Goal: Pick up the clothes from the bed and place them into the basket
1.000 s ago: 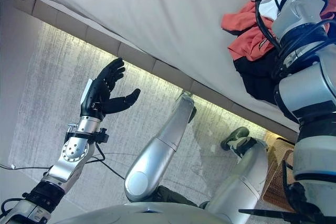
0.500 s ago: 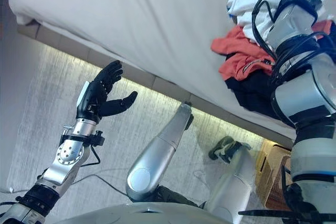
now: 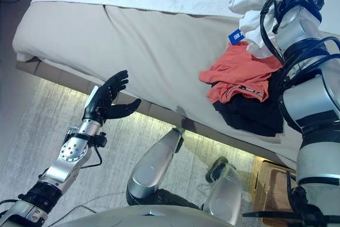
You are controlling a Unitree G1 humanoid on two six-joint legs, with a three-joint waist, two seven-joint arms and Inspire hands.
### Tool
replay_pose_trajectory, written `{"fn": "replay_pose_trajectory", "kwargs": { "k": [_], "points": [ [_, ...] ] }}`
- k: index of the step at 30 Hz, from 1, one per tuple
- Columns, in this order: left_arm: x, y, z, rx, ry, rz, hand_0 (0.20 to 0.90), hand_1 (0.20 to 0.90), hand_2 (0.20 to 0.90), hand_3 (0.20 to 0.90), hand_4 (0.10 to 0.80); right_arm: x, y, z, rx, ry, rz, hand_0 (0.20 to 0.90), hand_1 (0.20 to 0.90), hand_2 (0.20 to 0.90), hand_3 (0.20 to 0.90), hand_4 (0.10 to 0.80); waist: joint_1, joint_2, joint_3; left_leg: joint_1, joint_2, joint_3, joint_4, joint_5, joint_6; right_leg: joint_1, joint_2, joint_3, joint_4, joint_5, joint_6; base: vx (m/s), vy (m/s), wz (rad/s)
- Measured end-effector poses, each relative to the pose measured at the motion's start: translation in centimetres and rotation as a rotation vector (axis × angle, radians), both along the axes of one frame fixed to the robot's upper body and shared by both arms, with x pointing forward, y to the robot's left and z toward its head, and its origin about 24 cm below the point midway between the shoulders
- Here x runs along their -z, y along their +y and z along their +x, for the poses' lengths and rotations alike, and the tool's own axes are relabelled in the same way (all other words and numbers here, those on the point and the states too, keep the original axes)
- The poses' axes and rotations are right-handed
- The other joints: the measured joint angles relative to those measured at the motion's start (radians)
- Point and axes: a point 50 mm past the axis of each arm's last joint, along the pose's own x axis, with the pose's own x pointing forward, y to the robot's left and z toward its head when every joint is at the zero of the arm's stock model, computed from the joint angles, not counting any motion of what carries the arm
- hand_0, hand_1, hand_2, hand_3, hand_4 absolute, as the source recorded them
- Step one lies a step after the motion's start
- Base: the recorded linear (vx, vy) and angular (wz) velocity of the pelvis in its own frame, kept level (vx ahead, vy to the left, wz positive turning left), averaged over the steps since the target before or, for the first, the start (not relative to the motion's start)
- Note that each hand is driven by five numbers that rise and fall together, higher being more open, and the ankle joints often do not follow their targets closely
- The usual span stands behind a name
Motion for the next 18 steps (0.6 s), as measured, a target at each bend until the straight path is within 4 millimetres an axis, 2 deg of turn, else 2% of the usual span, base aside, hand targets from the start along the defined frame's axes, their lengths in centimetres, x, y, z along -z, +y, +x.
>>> {"fn": "replay_pose_trajectory", "kwargs": {
  "k": [2,3,4,5,8,9,11,12,16,18],
  "points": [
    [0.2,0.2,0.2,-0.009,0.019,0.009,0.900,0.900,0.900,0.900,0.800,-0.4,-0.4,-0.3,0.002,-0.022,0.015,0.300,0.300,0.300,0.200,0.100,0.003,-0.011,-0.006,0.042,0.003,0.004,-0.045,0.019,-0.001,0.043,0.007,-0.002,-0.055,0.027,0.014,0.011,0.003,-0.10],
    [0.1,0.2,0.3,-0.011,0.020,0.013,0.900,0.900,0.900,0.900,0.800,-0.8,-0.7,-0.5,0.009,-0.038,0.018,0.300,0.300,0.300,0.200,0.100,-0.010,-0.027,-0.018,0.053,0.009,0.013,-0.062,0.019,-0.001,0.054,0.007,0.000,-0.074,0.036,0.004,0.049,-0.003,-0.02],
    [0.2,0.1,0.7,-0.016,0.035,0.013,0.900,0.900,0.900,0.900,0.800,-1.0,-1.1,-0.7,0.007,-0.048,0.038,0.300,0.300,0.300,0.200,0.100,-0.015,-0.028,-0.018,0.095,0.013,0.009,-0.107,0.047,-0.003,0.100,0.022,-0.011,-0.119,0.064,0.012,0.088,-0.011,-0.10],
    [0.4,0.1,0.7,-0.019,0.049,0.018,0.900,0.900,0.900,0.900,0.800,-1.2,-1.4,-0.9,0.008,-0.059,0.054,0.300,0.300,0.300,0.200,0.100,-0.016,-0.029,-0.019,0.149,0.022,0.017,-0.153,0.056,-0.002,0.151,0.026,-0.025,-0.169,0.089,0.007,0.102,0.002,-0.14],
    [1.2,0.6,0.4,-0.037,0.086,0.034,0.900,0.900,0.900,0.900,0.800,-2.2,-1.7,-1.3,-0.004,-0.092,0.037,0.300,0.300,0.300,0.200,0.100,-0.048,-0.080,-0.107,0.170,0.020,0.033,-0.219,0.059,0.002,0.179,0.032,-0.027,-0.265,0.109,0.023,0.066,0.008,-0.14],
    [1.2,0.6,0.5,-0.040,0.088,0.041,0.900,0.900,0.900,0.900,0.800,-2.8,-1.9,-1.6,-0.011,-0.114,0.024,0.300,0.300,0.300,0.200,0.100,-0.057,-0.089,-0.117,0.187,0.023,0.042,-0.234,0.066,0.001,0.196,0.040,-0.022,-0.294,0.129,0.031,0.057,0.017,-0.21],
    [1.3,0.7,0.6,-0.042,0.092,0.061,0.900,0.900,0.900,0.900,0.800,-3.5,-2.3,-2.1,-0.017,-0.140,0.009,0.300,0.300,0.300,0.200,0.100,-0.069,-0.097,-0.130,0.219,0.025,0.052,-0.255,0.071,0.000,0.235,0.047,-0.020,-0.340,0.145,0.026,0.041,0.033,-0.21],
    [1.6,0.8,0.5,-0.051,0.102,0.071,0.900,0.900,0.900,0.900,0.800,-3.6,-2.3,-2.1,-0.030,-0.151,0.013,0.300,0.300,0.300,0.200,0.100,-0.084,-0.106,-0.154,0.225,0.025,0.062,-0.271,0.071,0.001,0.240,0.049,-0.009,-0.364,0.155,0.036,0.013,0.046,-0.25],
    [2.5,1.4,0.3,-0.114,0.132,0.085,0.900,0.900,0.900,0.900,0.800,-4.4,-0.7,-2.1,-0.150,-0.237,-0.002,0.300,0.300,0.300,0.200,0.100,-0.153,-0.109,-0.183,0.283,0.045,0.113,-0.323,0.073,0.003,0.289,0.073,0.031,-0.477,0.220,0.041,-0.005,0.024,-0.40],
    [3.2,1.7,0.2,-0.157,0.159,0.086,0.900,0.900,0.900,0.900,0.800,-3.6,0.0,-2.1,-0.214,-0.273,0.015,0.300,0.300,0.300,0.200,0.100,-0.189,-0.114,-0.221,0.287,0.056,0.142,-0.350,0.079,0.002,0.287,0.085,0.053,-0.529,0.253,0.042,-0.070,-0.015,-0.47]
  ]
}}
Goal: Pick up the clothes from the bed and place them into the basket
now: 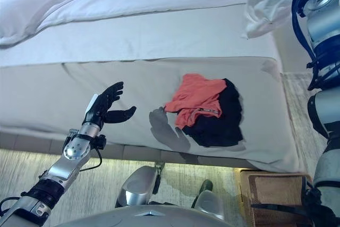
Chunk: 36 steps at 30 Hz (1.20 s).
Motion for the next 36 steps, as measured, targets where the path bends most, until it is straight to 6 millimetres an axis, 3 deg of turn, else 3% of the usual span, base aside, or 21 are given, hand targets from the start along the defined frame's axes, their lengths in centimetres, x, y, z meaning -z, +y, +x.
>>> {"fn": "replay_pose_trajectory", "kwargs": {
  "k": [3,10,12,18,27,36],
  "points": [
    [1.4,0.2,-0.3,-0.056,0.054,0.007,0.900,0.900,0.900,0.900,0.800,3.0,0.1,-0.1,-0.052,0.012,0.022,0.300,0.300,0.300,0.200,0.100,-0.052,0.000,-0.029,0.046,0.025,0.044,-0.048,0.007,-0.002,0.015,0.024,0.032,-0.049,0.041,-0.005,-0.069,-0.017,-0.54],
    [2.4,-0.8,-0.3,-0.066,0.091,-0.015,0.900,0.900,0.900,0.900,0.800,10.2,-3.4,-1.3,0.043,0.165,0.119,0.300,0.300,0.300,0.200,0.100,-0.165,0.007,-0.066,0.128,0.059,0.111,-0.171,0.047,-0.021,0.029,0.063,0.094,-0.116,0.064,-0.008,-0.024,-0.031,-0.34],
    [2.6,-1.3,-0.2,-0.059,0.095,-0.021,0.900,0.900,0.900,0.900,0.800,13.1,-4.3,-2.3,0.068,0.221,0.153,0.300,0.300,0.300,0.200,0.100,-0.196,0.010,-0.068,0.138,0.074,0.141,-0.171,0.047,-0.021,0.022,0.078,0.126,-0.116,0.065,-0.008,-0.007,-0.056,-0.37],
    [3.1,-2.3,-0.2,-0.052,0.120,-0.025,0.900,0.900,0.900,0.900,0.800,18.5,-4.4,-4.0,0.107,0.330,0.192,0.300,0.300,0.300,0.200,0.100,-0.275,0.023,-0.075,0.166,0.101,0.206,-0.172,0.047,-0.021,0.009,0.104,0.197,-0.116,0.069,-0.014,-0.014,-0.043,-0.38],
    [3.4,-3.1,0.0,-0.073,0.144,-0.032,0.900,0.900,0.900,0.900,0.800,22.7,-4.8,-5.4,0.176,0.470,0.244,0.300,0.300,0.300,0.200,0.100,-0.328,0.040,-0.082,0.170,0.148,0.306,-0.173,0.042,-0.031,-0.040,0.146,0.251,-0.117,0.095,-0.031,-0.029,-0.061,-0.29],
    [3.7,-4.2,0.2,-0.059,0.166,-0.062,0.900,0.900,0.900,0.900,0.800,25.9,-7.3,-7.0,0.312,0.598,0.332,0.300,0.300,0.300,0.200,0.100,-0.330,0.096,-0.102,0.155,0.148,0.312,-0.175,0.043,-0.036,-0.065,0.146,0.262,-0.117,0.098,-0.032,-0.023,-0.028,-0.05]
  ]
}}
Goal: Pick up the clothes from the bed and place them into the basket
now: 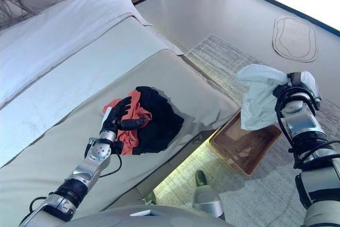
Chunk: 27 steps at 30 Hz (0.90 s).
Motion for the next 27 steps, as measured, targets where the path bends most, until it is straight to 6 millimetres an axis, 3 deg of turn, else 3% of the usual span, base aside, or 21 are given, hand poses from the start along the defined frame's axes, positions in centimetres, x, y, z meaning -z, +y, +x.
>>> {"fn": "replay_pose_trajectory", "kwargs": {
  "k": [12,13,14,27],
  "points": [
    [0.1,-0.2,-0.1,0.023,0.008,-0.006,0.900,0.900,0.900,0.900,0.800,2.2,-2.3,-2.0,0.113,0.105,0.000,0.300,0.300,0.300,0.200,0.100,0.007,0.077,0.004,-0.013,0.001,-0.014,0.002,0.005,-0.007,-0.005,-0.001,-0.013,0.000,0.001,-0.001,0.004,-0.009,0.03],
    [0.2,-0.3,-0.1,0.026,0.010,-0.006,0.900,0.900,0.900,0.900,0.800,2.3,-2.3,-2.1,0.114,0.109,-0.002,0.733,0.733,0.733,0.705,0.605,0.008,0.083,0.005,-0.014,0.001,-0.016,0.002,0.006,-0.008,-0.005,-0.001,-0.015,0.000,0.001,-0.001,0.007,-0.016,0.05],
    [0.2,-0.4,-0.1,0.032,0.012,-0.007,0.900,0.900,0.900,0.900,0.800,2.4,-2.4,-2.2,0.112,0.115,-0.011,0.900,0.900,0.900,0.900,0.800,0.009,0.089,0.006,-0.015,0.001,-0.017,0.002,0.006,-0.008,-0.005,-0.001,-0.016,0.000,0.001,-0.001,0.006,-0.012,0.03],
    [0.2,-0.6,-0.1,0.051,0.017,-0.011,0.900,0.900,0.900,0.900,0.800,3.1,-3.5,-3.4,0.182,0.124,-0.012,0.900,0.900,0.900,0.900,0.800,0.020,0.108,0.010,-0.016,0.001,-0.019,0.002,0.007,-0.009,-0.004,-0.002,-0.019,0.000,0.001,-0.001,0.002,-0.001,0.00]
  ]
}}
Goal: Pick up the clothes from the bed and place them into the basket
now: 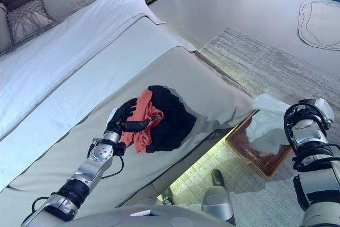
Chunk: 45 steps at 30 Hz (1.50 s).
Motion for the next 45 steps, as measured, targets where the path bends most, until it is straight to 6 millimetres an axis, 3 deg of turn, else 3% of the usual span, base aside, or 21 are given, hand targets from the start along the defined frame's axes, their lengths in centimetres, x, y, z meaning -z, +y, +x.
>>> {"fn": "replay_pose_trajectory", "kwargs": {
  "k": [10,15,23,26,33,41,45],
  "points": [
    [0.0,0.0,0.0,0.001,0.000,0.000,0.900,0.900,0.900,0.900,0.800,-0.3,-0.2,-0.1,0.022,-0.023,-0.003,0.900,0.900,0.900,0.900,0.800,0.001,-0.001,0.001,0.000,0.000,-0.007,0.000,0.001,-0.002,0.005,0.000,-0.006,0.000,0.000,0.000,0.004,0.002,0.01],
    [0.0,0.0,0.0,-0.004,0.000,0.000,0.900,0.900,0.900,0.900,0.800,-1.1,0.5,0.8,-0.023,-0.067,-0.015,0.900,0.900,0.900,0.900,0.800,0.006,-0.002,0.002,0.003,0.001,-0.024,0.000,0.003,-0.005,0.016,-0.001,-0.021,0.000,0.000,0.000,0.003,0.007,0.09],
    [0.1,-0.5,0.0,-0.025,-0.005,-0.014,0.900,0.900,0.900,0.900,0.800,-5.8,5.3,4.8,-0.279,-0.251,-0.152,0.900,0.900,0.900,0.900,0.800,0.037,-0.009,0.006,0.000,0.000,-0.055,0.000,0.010,-0.010,0.031,-0.002,-0.049,0.000,0.000,0.000,0.006,0.006,0.10],
    [0.3,-0.7,-0.1,-0.045,-0.004,-0.020,0.900,0.900,0.900,0.900,0.800,-7.6,7.7,6.2,-0.400,-0.294,-0.228,0.900,0.900,0.900,0.900,0.800,0.069,-0.017,0.011,-0.011,0.000,-0.085,0.000,0.015,-0.011,0.036,-0.003,-0.075,0.000,0.000,0.000,0.028,0.009,0.23],
    [1.1,0.0,-0.9,-0.085,0.026,-0.010,0.900,0.900,0.900,0.900,0.800,-10.9,10.9,8.6,-0.536,-0.358,-0.312,0.900,0.900,0.900,0.900,0.800,0.161,-0.029,0.018,-0.056,-0.005,-0.159,0.001,0.036,-0.008,0.033,-0.008,-0.147,-0.001,-0.001,-0.001,0.033,0.028,0.32],
    [2.0,1.7,-2.4,-0.132,0.068,0.010,0.900,0.900,0.900,0.900,0.800,-12.5,14.9,10.8,-0.675,-0.335,-0.372,0.900,0.900,0.900,0.900,0.800,0.266,-0.049,0.028,-0.166,-0.038,-0.262,0.001,0.073,-0.001,-0.014,-0.035,-0.253,0.000,-0.004,-0.001,-0.048,0.087,0.40],
    [1.8,1.5,-2.2,-0.104,0.049,0.006,0.900,0.900,0.900,0.900,0.800,-12.6,15.3,11.5,-0.668,-0.322,-0.372,0.900,0.900,0.900,0.900,0.800,0.318,-0.047,0.067,-0.225,-0.065,-0.306,0.019,0.092,0.005,-0.056,-0.061,-0.298,0.037,-0.015,0.014,-0.055,0.116,0.39]
  ]
}}
